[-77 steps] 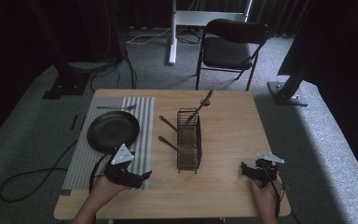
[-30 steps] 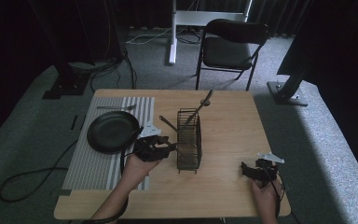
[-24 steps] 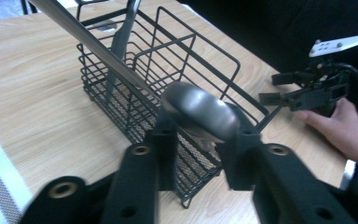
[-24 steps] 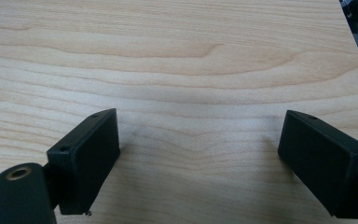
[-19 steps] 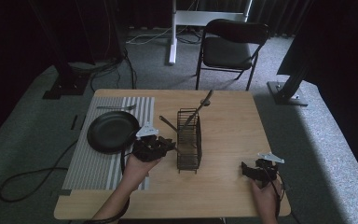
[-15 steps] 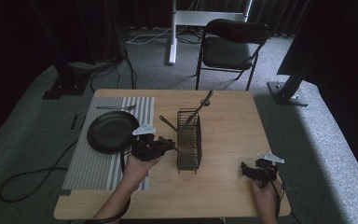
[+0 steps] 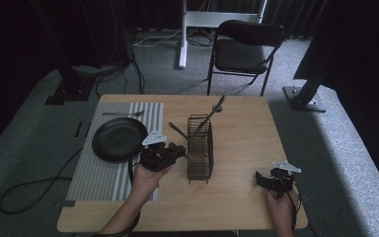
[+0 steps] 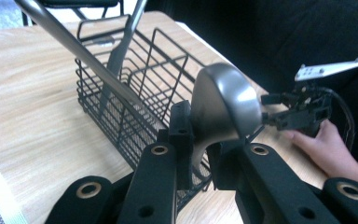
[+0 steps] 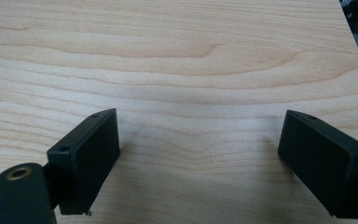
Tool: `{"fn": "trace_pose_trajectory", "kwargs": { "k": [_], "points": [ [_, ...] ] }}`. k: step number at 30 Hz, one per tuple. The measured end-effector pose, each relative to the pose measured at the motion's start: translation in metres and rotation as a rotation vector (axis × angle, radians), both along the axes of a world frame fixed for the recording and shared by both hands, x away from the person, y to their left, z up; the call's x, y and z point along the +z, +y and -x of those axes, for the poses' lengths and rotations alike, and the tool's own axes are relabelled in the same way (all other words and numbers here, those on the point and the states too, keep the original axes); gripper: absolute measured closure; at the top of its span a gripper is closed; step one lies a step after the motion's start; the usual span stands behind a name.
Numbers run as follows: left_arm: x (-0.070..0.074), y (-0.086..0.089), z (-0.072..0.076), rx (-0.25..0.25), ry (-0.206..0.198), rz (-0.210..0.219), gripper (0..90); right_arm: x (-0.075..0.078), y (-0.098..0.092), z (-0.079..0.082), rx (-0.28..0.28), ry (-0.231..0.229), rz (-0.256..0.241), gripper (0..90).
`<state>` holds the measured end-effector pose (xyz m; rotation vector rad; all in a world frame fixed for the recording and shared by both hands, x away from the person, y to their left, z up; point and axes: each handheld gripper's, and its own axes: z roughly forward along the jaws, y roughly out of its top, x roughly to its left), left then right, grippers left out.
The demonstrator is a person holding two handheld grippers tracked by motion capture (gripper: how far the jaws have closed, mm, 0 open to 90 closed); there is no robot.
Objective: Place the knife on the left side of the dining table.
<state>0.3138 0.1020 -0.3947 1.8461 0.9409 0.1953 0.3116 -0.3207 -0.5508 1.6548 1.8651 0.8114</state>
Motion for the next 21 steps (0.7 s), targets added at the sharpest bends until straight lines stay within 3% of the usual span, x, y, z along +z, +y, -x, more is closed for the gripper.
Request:
{"fn": "trace_pose_trajectory", "kwargs": {
  "k": [7,21],
  "points": [
    [0.008,0.003,0.002,0.001,-0.019,0.015,83.7,0.000,0.000,0.000,-0.001,0.002,-0.002,11.6],
    [0.049,0.014,0.017,-0.003,-0.089,0.075,84.0,0.000,0.000,0.000,0.000,0.001,-0.001,11.6]
  ]
}}
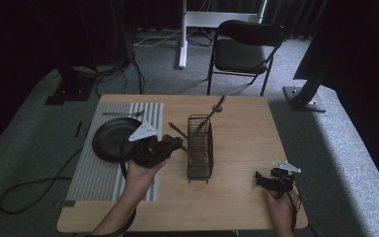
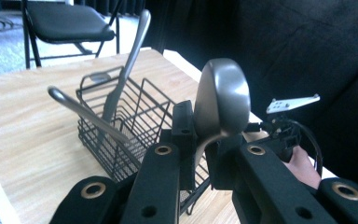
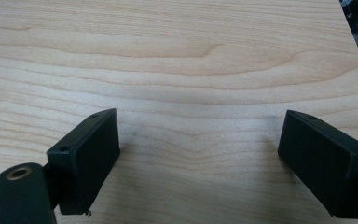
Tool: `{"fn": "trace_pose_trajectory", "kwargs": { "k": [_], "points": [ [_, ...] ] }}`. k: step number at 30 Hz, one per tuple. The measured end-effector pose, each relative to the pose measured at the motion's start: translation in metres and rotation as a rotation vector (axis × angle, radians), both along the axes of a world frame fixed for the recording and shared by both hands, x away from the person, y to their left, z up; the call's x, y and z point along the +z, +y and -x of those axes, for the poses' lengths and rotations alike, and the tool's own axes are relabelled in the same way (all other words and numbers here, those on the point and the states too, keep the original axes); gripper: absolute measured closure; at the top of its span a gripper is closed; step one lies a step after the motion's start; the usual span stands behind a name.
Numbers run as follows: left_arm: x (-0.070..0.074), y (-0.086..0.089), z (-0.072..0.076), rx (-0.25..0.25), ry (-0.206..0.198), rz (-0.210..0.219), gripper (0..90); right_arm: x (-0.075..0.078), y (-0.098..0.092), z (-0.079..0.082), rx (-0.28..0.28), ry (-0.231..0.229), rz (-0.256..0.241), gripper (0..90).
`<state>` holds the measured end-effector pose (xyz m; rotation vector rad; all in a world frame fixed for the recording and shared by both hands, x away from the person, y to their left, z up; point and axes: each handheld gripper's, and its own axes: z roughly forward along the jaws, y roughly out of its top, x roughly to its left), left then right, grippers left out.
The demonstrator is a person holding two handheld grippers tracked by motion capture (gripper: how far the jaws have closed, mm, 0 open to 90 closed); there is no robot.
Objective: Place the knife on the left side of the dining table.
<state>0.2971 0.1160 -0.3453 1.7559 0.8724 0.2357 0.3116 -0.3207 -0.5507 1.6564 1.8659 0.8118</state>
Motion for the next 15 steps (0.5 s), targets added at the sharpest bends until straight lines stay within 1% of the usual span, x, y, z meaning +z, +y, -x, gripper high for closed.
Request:
{"fn": "trace_pose_trajectory", "kwargs": {
  "k": [5,8,9,13,15],
  "points": [
    [0.014,0.010,0.006,0.010,-0.028,0.008,84.0,0.000,0.000,0.000,0.000,0.000,0.000,11.6],
    [0.020,0.018,0.009,0.020,-0.035,0.019,84.0,0.000,0.000,0.000,0.000,0.000,0.000,11.6],
    [0.021,0.023,0.010,0.027,-0.039,0.028,84.0,0.000,0.000,0.000,0.000,0.000,0.000,11.6],
    [0.025,0.036,0.014,0.048,-0.048,0.031,84.0,0.000,0.000,0.000,0.000,0.000,0.000,11.6],
    [0.025,0.036,0.014,0.048,-0.048,0.031,84.0,0.000,0.000,0.000,0.000,0.000,0.000,11.6]
  ]
}}
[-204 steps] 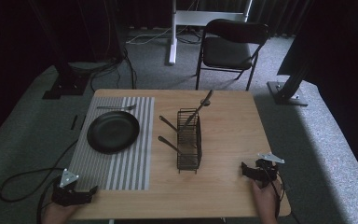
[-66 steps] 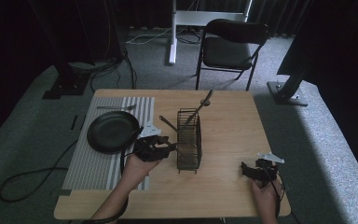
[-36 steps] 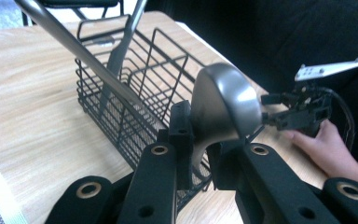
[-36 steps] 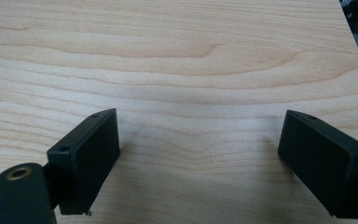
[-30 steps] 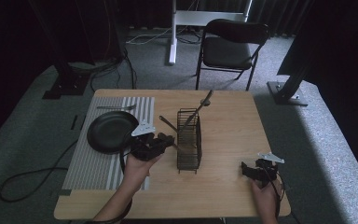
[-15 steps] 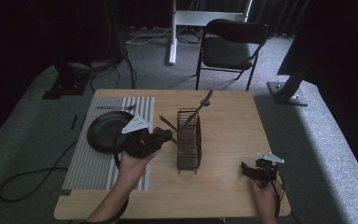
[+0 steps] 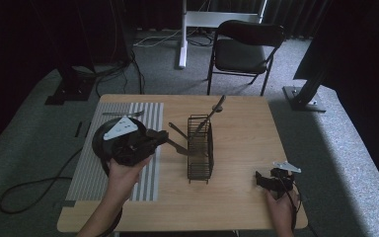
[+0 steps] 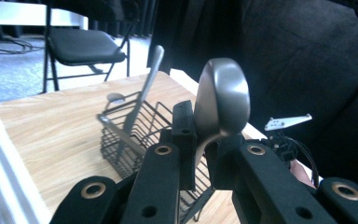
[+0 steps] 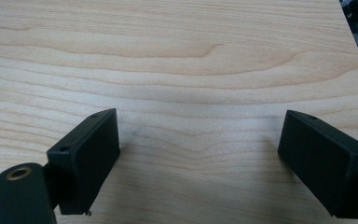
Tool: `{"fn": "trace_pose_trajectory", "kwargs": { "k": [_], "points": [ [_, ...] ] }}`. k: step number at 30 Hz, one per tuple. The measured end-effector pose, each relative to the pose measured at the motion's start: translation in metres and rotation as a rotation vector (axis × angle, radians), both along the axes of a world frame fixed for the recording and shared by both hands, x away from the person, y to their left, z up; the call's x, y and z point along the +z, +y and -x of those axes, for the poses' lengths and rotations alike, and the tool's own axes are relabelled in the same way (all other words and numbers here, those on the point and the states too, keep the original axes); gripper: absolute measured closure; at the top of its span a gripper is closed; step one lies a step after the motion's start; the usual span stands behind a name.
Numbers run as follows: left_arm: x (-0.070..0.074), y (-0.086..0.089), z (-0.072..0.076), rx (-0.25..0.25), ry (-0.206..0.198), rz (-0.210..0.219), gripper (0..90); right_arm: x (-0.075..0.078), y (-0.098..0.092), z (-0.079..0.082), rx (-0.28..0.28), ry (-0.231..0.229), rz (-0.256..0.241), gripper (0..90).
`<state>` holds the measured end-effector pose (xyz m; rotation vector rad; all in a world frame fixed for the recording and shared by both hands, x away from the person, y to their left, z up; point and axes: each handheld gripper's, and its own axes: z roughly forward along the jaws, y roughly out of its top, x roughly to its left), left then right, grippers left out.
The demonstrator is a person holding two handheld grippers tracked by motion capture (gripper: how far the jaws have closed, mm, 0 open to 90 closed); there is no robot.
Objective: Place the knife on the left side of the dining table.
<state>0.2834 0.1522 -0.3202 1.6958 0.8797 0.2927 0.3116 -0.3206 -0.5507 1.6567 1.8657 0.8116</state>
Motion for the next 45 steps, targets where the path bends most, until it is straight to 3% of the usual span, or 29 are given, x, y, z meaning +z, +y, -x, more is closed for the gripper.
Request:
{"fn": "trace_pose_trajectory", "kwargs": {
  "k": [3,6,9,13,15,18,21,24,26,33,41,45],
  "points": [
    [-0.001,0.023,0.005,0.039,0.000,0.013,84.0,0.000,0.000,0.000,0.000,0.000,0.000,11.6],
    [-0.002,0.027,0.005,0.046,0.003,0.013,84.0,0.000,0.000,0.000,0.000,0.000,0.000,11.6],
    [-0.011,0.047,0.010,0.091,0.011,0.012,84.0,0.000,0.000,0.000,-0.001,0.000,0.000,11.6],
    [-0.013,0.051,0.011,0.099,0.016,0.012,84.1,0.000,0.000,0.000,0.000,-0.001,0.000,11.6],
    [-0.030,0.072,0.013,0.145,0.049,0.011,84.1,0.000,0.000,0.000,0.000,-0.001,0.000,11.6],
    [-0.038,0.079,0.014,0.166,0.060,-0.001,84.0,0.000,0.000,0.000,0.000,-0.001,0.000,11.6],
    [-0.056,0.092,0.015,0.194,0.099,-0.002,84.0,0.000,0.000,0.000,0.000,-0.001,0.000,11.6],
    [-0.060,0.095,0.015,0.200,0.106,-0.006,84.0,0.000,0.000,0.000,0.000,-0.001,0.000,11.6],
    [-0.074,0.104,0.015,0.215,0.145,0.006,84.0,0.000,0.000,0.000,0.000,0.000,0.001,11.6],
    [-0.101,0.117,0.017,0.250,0.205,0.043,84.0,0.000,0.000,0.000,-0.001,0.000,-0.001,11.6],
    [-0.119,0.121,0.018,0.268,0.234,0.050,84.0,0.000,0.000,0.000,-0.001,0.000,-0.001,11.6],
    [-0.126,0.127,0.019,0.269,0.250,0.083,83.9,0.000,0.000,0.000,-0.001,0.000,-0.001,11.6]
  ]
}}
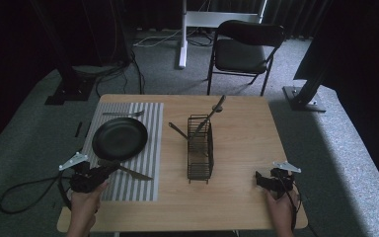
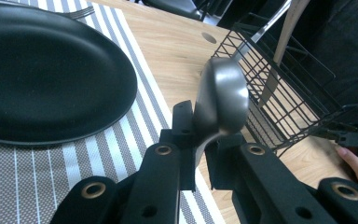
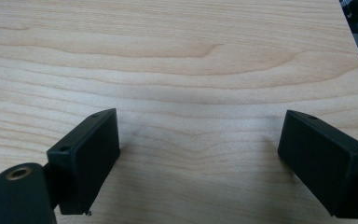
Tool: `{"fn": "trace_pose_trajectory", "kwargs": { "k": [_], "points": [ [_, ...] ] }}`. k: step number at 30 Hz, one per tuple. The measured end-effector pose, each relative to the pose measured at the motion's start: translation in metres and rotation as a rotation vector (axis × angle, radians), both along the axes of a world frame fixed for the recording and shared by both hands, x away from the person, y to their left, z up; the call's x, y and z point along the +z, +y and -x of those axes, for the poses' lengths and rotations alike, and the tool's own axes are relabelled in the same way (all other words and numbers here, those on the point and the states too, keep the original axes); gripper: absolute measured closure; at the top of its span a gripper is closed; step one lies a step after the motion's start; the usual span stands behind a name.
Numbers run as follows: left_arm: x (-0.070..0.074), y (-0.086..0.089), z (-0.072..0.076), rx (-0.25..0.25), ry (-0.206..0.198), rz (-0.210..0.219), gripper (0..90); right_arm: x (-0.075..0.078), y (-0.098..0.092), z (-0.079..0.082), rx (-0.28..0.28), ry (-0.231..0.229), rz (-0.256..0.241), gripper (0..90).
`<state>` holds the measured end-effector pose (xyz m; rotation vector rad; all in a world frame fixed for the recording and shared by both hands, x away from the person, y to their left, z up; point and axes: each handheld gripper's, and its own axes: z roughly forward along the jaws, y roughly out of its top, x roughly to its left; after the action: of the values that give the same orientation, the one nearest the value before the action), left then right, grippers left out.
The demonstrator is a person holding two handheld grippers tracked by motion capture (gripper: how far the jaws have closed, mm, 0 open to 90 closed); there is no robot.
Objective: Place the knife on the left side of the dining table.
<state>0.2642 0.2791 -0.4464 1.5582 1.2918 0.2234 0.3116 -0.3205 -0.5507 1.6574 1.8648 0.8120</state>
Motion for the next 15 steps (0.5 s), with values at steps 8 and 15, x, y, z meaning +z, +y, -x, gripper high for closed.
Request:
{"fn": "trace_pose_trajectory", "kwargs": {
  "k": [8,15],
  "points": [
    [-0.021,0.026,-0.001,0.052,0.062,0.065,78.9,0.000,0.000,0.000,0.000,0.000,0.000,11.6],
    [-0.052,0.050,-0.004,0.096,0.130,0.108,70.2,0.000,0.000,0.000,0.000,0.000,0.000,11.6]
  ]
}}
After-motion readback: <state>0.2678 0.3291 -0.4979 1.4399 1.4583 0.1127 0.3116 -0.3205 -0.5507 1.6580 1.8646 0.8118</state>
